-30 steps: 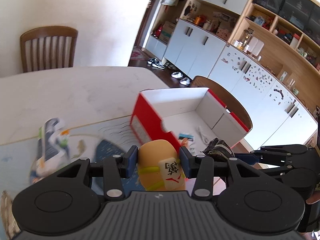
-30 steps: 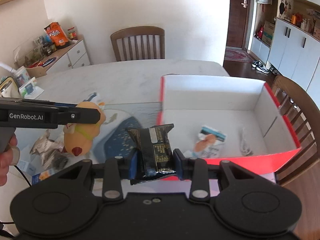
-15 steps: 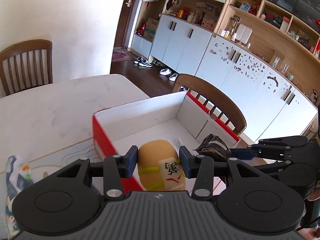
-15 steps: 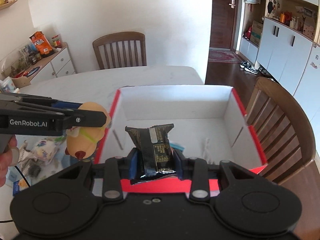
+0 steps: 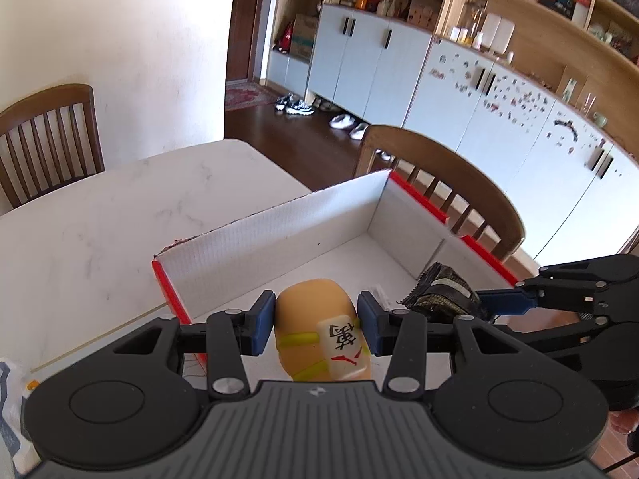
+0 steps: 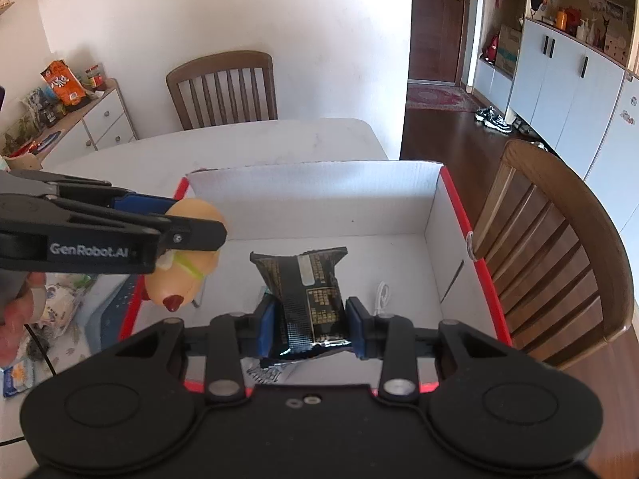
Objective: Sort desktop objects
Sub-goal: 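Lower the snack bar and egg toy into the shoebox and open both grippers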
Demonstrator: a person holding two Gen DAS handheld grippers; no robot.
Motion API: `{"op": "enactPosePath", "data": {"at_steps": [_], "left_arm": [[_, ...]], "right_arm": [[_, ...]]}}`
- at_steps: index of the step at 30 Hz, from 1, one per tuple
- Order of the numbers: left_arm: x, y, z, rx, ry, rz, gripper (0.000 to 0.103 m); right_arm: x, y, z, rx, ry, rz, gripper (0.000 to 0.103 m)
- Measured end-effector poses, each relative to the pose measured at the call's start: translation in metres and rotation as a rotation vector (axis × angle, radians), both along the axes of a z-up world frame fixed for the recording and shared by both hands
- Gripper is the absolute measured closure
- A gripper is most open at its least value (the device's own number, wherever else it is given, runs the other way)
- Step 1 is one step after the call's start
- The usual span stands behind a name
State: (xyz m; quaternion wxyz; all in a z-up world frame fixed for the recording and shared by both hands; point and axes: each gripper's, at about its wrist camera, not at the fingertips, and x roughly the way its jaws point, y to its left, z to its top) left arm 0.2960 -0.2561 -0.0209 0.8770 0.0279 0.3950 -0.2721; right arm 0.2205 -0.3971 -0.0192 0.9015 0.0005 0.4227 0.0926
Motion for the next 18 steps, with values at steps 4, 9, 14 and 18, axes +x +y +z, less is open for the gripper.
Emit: {"op": "enactPosePath", "data": {"at_steps": [4,9,14,18], "left_arm": [[0.013,-0.013,-0.010,0.039,0.006,0.002,0.059],[0.031,-0.022,-0.024,0.066,0.036,0.014,0.059],[0.047,-0.030,-0.035,0.107,0.055,0.015,0.059],[0.056,-0.037,-0.046,0.143,0.068,0.004,0.059]], "right_arm": [[0.011,-0.003,-0.009,-0.011,0.015,-0.003,0.068],[0.025,-0.005,-0.023,-0.032,0.049,0.001,0.068],[0.034,-0.003,-0.037,-0.046,0.077,0.013,0.068],[0.040,-0.005,-0.047,-0.057,0.104,0.025,0.068]]}}
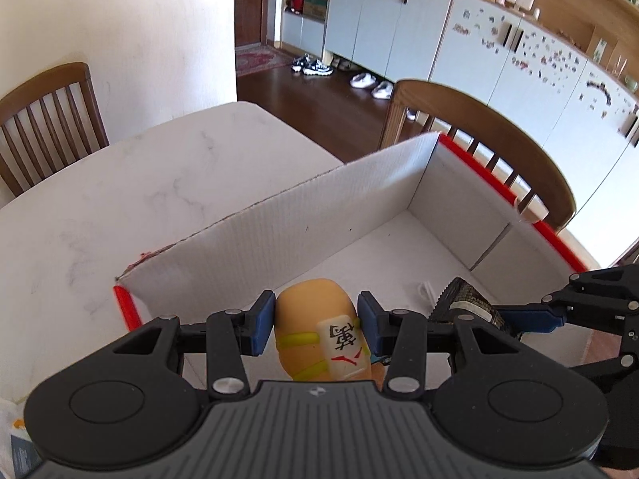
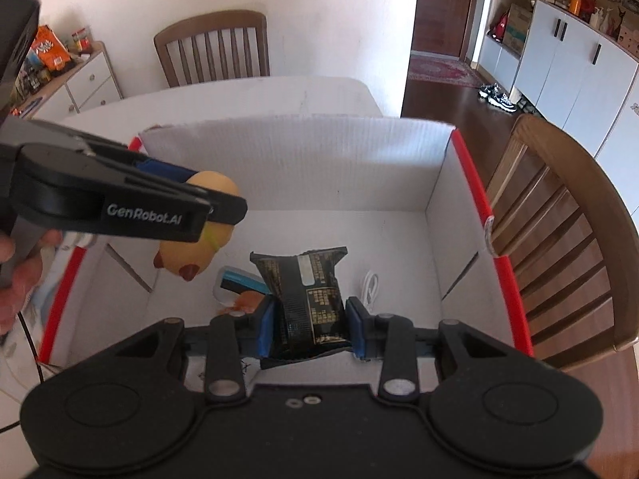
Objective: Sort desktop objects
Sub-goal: 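Lower the snack bar and egg toy into the shoebox and open both grippers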
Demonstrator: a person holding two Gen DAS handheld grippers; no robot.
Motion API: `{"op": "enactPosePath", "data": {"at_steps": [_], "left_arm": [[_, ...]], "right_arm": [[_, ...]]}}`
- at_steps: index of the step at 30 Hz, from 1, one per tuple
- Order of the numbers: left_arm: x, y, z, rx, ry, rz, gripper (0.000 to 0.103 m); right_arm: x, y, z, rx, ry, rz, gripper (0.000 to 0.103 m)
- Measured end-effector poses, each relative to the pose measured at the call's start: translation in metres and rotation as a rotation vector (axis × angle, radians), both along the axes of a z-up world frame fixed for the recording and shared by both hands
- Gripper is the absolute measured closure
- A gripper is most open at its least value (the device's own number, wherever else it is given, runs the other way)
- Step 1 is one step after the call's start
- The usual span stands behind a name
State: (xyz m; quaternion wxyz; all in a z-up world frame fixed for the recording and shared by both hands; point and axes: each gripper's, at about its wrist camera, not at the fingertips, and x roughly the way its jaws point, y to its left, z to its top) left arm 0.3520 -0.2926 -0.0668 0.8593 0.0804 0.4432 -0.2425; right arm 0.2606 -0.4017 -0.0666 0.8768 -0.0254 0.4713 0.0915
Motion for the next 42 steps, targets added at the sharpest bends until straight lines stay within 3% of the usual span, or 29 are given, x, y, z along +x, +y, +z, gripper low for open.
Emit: {"op": "enactPosePath", "data": {"at_steps": [5,18,29,34,42], "left_arm": [[0.007,-0.012,-0.012,0.064,0.016,-0.030,0.059],[0.022,-0.025,-0.024,0.132,0.076,-0.036,0.058],[0.022,-0.022,-0.022,0.137,0.095,-0.027,0.057],[0.019,-0.018,-0.013,0.109,0.076,-0.017,0.038],[0.009,-0.014,0.005,0.055,0.057,-0.034,0.038]], "right_arm": [[0.006,-0.002,-0.014,-0.013,0.048,0.011,0.068],[0.020,-0.004,-0.042,-0.033,0.152,0.014,0.067],[0.017,-0.007,-0.042,-0.027,0.148,-0.005,0.065],[0.012,-0.007,-0.033,-0.011,0.129,-0.011,0.056],[-0.002,-0.008,-0.015,0.005,0.100,-0.015,0.055]]}}
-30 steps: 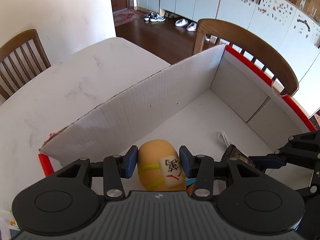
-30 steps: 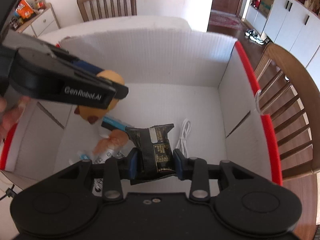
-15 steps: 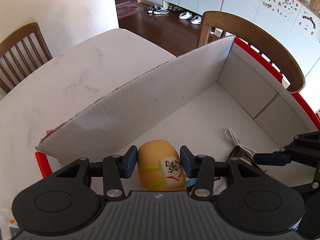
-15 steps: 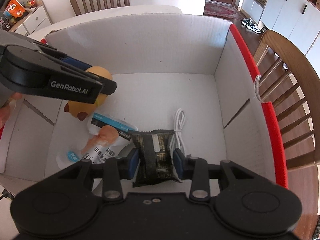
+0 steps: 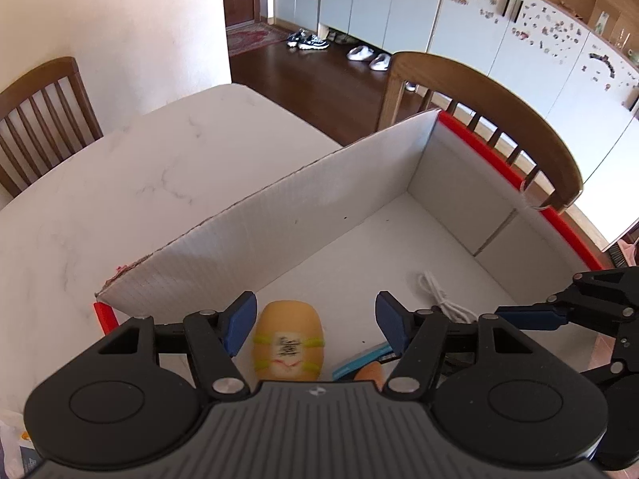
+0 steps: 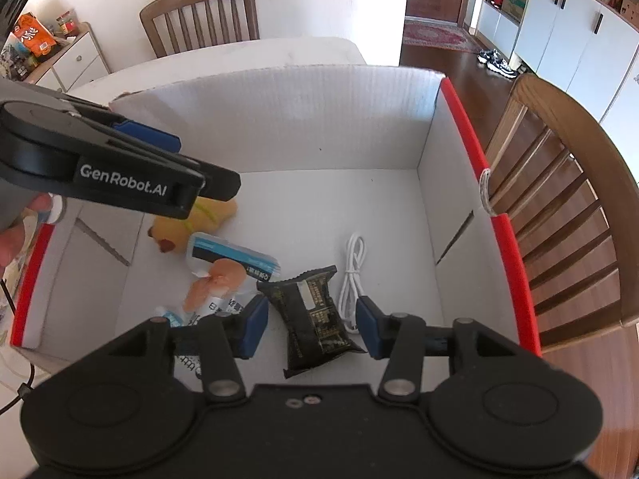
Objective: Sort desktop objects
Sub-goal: 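Lower the snack bar and egg toy into the shoebox and open both grippers, then withdraw both tools from the shoebox back over the table items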
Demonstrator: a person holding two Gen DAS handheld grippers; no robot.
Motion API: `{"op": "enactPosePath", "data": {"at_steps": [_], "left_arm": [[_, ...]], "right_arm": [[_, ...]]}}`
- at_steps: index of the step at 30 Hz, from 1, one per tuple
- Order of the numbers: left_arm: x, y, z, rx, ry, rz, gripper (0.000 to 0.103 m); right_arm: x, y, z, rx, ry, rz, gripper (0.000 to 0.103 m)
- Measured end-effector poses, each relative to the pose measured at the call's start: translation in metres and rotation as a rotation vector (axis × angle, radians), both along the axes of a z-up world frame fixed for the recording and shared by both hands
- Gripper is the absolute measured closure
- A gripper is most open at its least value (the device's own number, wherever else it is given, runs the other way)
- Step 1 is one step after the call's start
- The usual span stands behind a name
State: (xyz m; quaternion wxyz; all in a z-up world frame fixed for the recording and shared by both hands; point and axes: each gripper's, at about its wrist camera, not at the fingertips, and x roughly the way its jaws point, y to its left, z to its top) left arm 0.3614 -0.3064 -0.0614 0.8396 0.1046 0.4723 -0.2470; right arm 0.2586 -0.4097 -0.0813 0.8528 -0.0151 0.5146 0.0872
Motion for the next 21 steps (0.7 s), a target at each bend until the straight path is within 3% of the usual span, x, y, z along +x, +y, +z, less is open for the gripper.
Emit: {"op": "enactPosePath", "data": {"at_steps": [10,15,21], "left_arm": [[-0.018,0.013,0.015,-0.047,-0.014,-0.008,0.038],[-0.032,0.029,0.023,-0.091,-0.009,0.005,0.027],[-0.052,0.050,0.025,-0.117,-0.009,0.027,0.026]], "right_arm": [[-0.006,-0.003,0.018,0.014,-0.035,0.009,0.055],[-0.013,-0.005,0.027,0.028,-0.063,-0.008,0.050],[-0.017,-0.006,0.033,0.043,-0.080,-0.037,0.046]]}}
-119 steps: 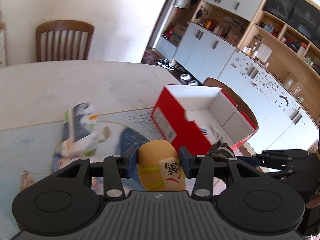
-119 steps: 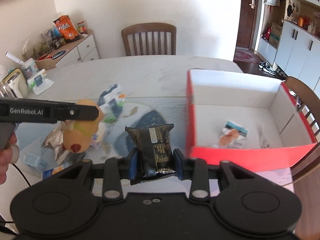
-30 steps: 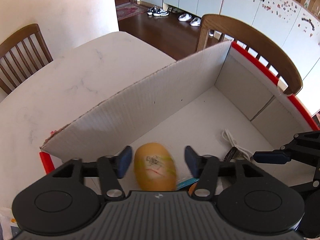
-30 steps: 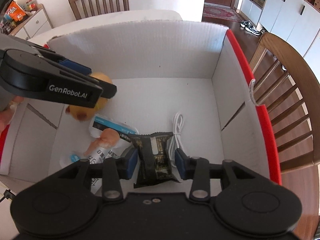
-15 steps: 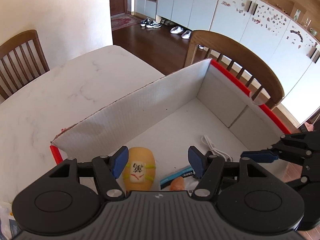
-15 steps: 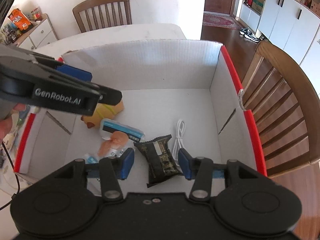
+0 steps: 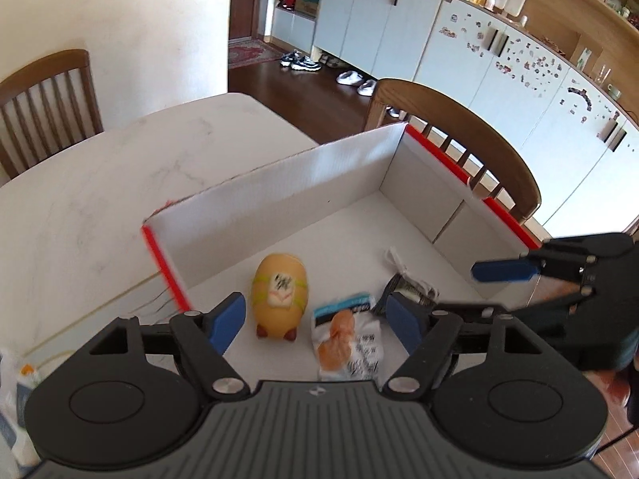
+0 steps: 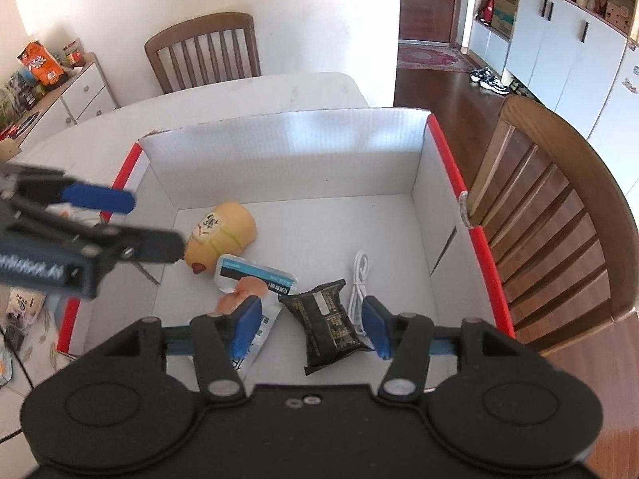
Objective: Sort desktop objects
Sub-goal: 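Withdraw both tools from the shoebox back over the table items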
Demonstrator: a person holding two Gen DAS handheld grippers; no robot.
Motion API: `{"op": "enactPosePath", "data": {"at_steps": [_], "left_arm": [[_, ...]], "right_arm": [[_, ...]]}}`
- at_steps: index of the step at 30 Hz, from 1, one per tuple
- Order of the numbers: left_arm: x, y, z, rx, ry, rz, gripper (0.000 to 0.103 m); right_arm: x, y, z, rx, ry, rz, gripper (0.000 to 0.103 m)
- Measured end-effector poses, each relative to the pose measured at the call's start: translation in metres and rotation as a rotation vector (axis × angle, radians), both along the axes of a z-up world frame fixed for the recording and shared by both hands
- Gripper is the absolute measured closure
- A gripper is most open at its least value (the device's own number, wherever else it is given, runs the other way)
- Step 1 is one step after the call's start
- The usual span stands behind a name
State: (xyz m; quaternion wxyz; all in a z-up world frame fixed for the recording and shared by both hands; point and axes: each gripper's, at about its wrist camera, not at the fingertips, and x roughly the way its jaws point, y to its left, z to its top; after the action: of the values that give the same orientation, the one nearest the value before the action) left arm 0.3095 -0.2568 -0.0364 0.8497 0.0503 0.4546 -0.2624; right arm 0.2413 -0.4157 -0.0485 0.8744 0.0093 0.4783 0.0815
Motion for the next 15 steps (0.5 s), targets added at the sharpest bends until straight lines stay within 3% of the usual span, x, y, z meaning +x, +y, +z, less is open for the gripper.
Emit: {"op": "enactPosePath", "data": {"at_steps": [15], "left_arm": [[-0.036,0.044,0.008,-0.074,-0.024,0.008,0.017]], "right_arm": [[-0.018,0.022,0.013,0.004,-0.038,-0.037,0.039]]}}
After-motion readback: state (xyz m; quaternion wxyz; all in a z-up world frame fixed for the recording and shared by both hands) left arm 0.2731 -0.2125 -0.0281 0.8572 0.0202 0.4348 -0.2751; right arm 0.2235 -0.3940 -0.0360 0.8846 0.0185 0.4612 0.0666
